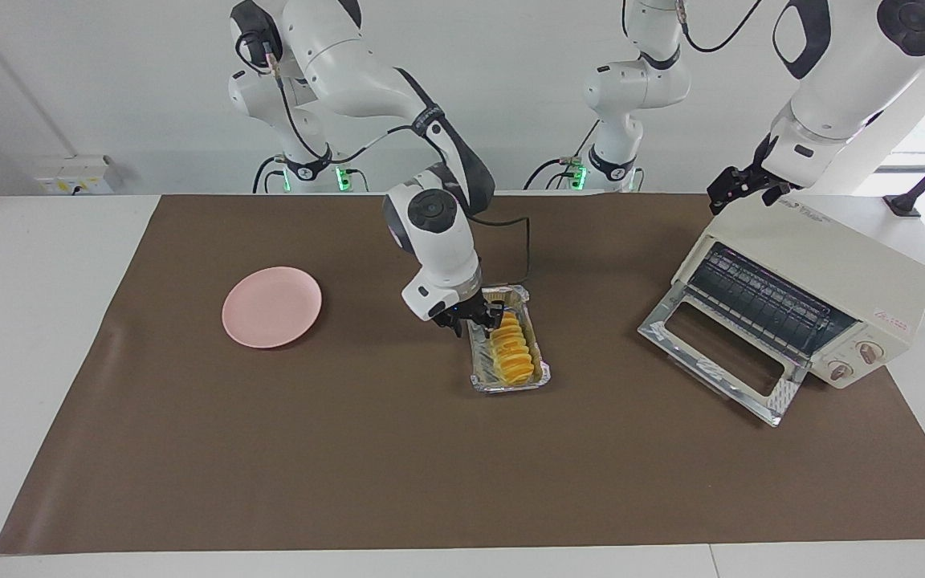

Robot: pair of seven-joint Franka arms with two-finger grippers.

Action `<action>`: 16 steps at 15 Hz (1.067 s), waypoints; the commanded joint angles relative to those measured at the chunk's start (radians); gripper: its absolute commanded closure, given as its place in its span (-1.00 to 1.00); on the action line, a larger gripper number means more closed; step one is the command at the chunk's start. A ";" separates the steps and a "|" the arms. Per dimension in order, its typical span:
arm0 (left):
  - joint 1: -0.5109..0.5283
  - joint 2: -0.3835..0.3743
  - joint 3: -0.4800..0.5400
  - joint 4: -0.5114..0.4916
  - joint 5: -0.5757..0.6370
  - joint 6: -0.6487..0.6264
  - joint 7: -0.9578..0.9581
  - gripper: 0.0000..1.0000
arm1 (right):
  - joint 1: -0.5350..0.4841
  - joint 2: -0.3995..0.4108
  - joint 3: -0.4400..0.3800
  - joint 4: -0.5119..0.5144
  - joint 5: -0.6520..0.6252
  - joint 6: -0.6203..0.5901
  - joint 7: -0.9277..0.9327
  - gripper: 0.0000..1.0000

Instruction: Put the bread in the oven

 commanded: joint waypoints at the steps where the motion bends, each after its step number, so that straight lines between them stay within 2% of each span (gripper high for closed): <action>1: -0.054 -0.012 -0.012 -0.013 -0.015 0.092 -0.039 -1.00 | -0.052 -0.069 -0.038 0.057 0.007 -0.131 -0.003 -1.00; 3: -0.112 -0.006 -0.013 -0.053 -0.019 0.193 -0.061 -1.00 | -0.121 -0.129 -0.043 0.049 0.004 -0.160 -0.071 -1.00; 7: -0.284 0.076 -0.012 -0.064 -0.038 0.364 -0.246 -1.00 | -0.310 -0.207 -0.044 0.049 0.001 -0.246 -0.436 -1.00; 11: -0.459 0.280 -0.009 -0.048 -0.044 0.558 -0.484 -1.00 | -0.467 -0.260 -0.044 0.046 -0.047 -0.344 -0.760 -1.00; 13: -0.491 0.343 -0.010 -0.047 -0.044 0.635 -0.500 -1.00 | -0.516 -0.305 -0.044 0.046 -0.093 -0.417 -0.855 -1.00; 15: -0.561 0.368 -0.007 -0.047 -0.041 0.663 -0.564 -1.00 | -0.542 -0.367 -0.046 0.040 -0.114 -0.497 -0.912 -1.00; 16: -0.592 0.411 -0.007 -0.027 -0.032 0.668 -0.602 -1.00 | -0.547 -0.399 -0.046 0.029 -0.134 -0.548 -0.928 -1.00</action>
